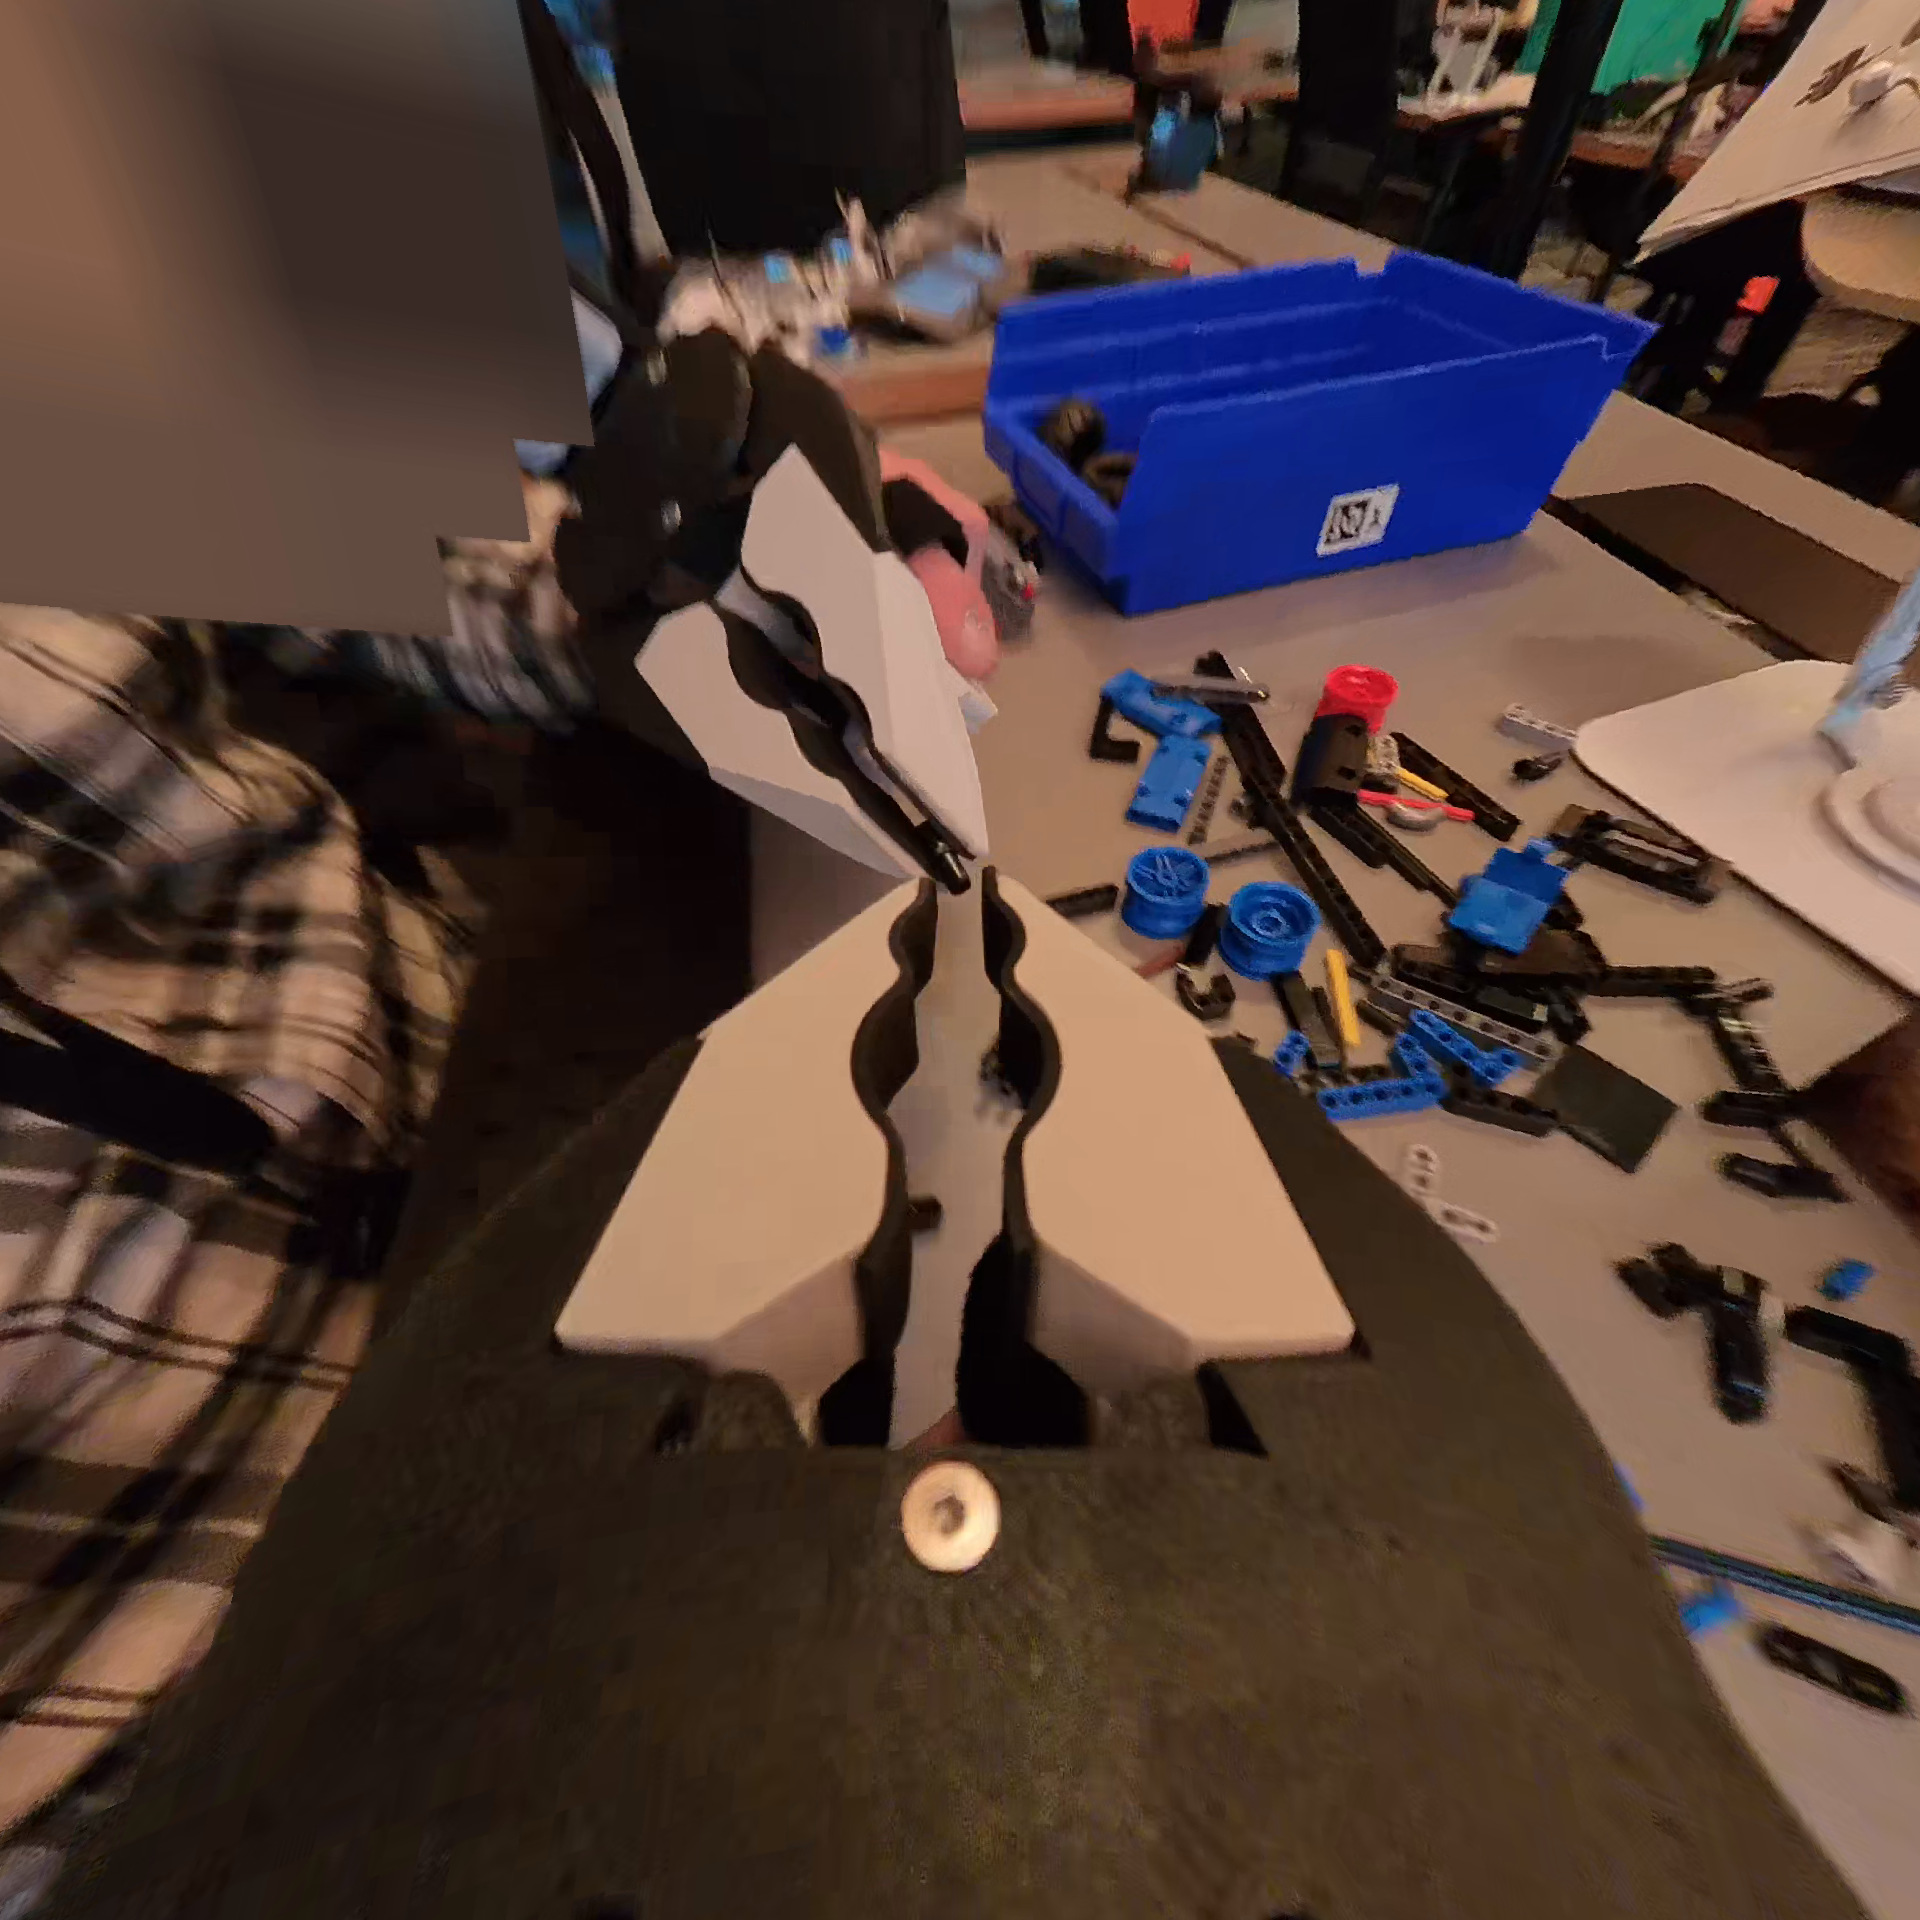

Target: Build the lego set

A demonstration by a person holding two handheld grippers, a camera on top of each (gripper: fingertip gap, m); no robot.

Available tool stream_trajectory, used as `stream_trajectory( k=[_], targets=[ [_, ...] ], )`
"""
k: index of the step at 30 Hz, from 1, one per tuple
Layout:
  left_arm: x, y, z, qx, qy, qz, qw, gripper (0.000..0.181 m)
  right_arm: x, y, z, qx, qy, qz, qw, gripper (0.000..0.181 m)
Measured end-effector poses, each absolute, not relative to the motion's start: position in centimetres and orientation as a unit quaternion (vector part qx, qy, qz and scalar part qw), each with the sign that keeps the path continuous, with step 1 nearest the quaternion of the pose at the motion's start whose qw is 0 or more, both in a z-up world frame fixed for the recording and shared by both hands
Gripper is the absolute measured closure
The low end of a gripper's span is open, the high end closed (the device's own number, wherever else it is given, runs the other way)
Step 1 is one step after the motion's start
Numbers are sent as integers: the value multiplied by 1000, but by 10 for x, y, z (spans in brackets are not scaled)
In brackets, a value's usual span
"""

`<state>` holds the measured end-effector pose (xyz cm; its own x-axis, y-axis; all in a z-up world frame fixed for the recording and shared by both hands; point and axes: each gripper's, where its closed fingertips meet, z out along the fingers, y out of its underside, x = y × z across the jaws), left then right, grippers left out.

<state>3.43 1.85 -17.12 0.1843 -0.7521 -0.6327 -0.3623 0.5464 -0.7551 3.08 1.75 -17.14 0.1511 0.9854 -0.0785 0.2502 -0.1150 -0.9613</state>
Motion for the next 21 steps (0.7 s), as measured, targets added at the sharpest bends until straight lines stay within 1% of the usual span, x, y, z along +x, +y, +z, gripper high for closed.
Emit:
stream_trajectory(
  k=[4, 7, 11, 17, 19, 21],
  targets=[
    [34, 14, -162, -430, 611, -168, 643, 178, 30, 14, -161, -602, -456, 507, 415, 174],
    [35, 12, -160, -424, 608, -167, 650, 178, 27, 9, -161, -594, -448, 535, 400, 173],
    [35, 11, -156, -418, 603, -172, 658, 178, 26, 8, -152, -577, -424, 572, 400, 177],
    [36, 9, -154, -410, 604, -163, 663, 179, 26, 6, -149, -570, -411, 595, 390, 178],
    [34, 13, -159, -431, 606, -164, 648, 178, 26, 8, -151, -573, -415, 586, 395, 179],
    [27, 27, -170, -483, 601, -144, 621, 154, 28, 16, -157, -590, -423, 554, 407, 179]
  ],
)
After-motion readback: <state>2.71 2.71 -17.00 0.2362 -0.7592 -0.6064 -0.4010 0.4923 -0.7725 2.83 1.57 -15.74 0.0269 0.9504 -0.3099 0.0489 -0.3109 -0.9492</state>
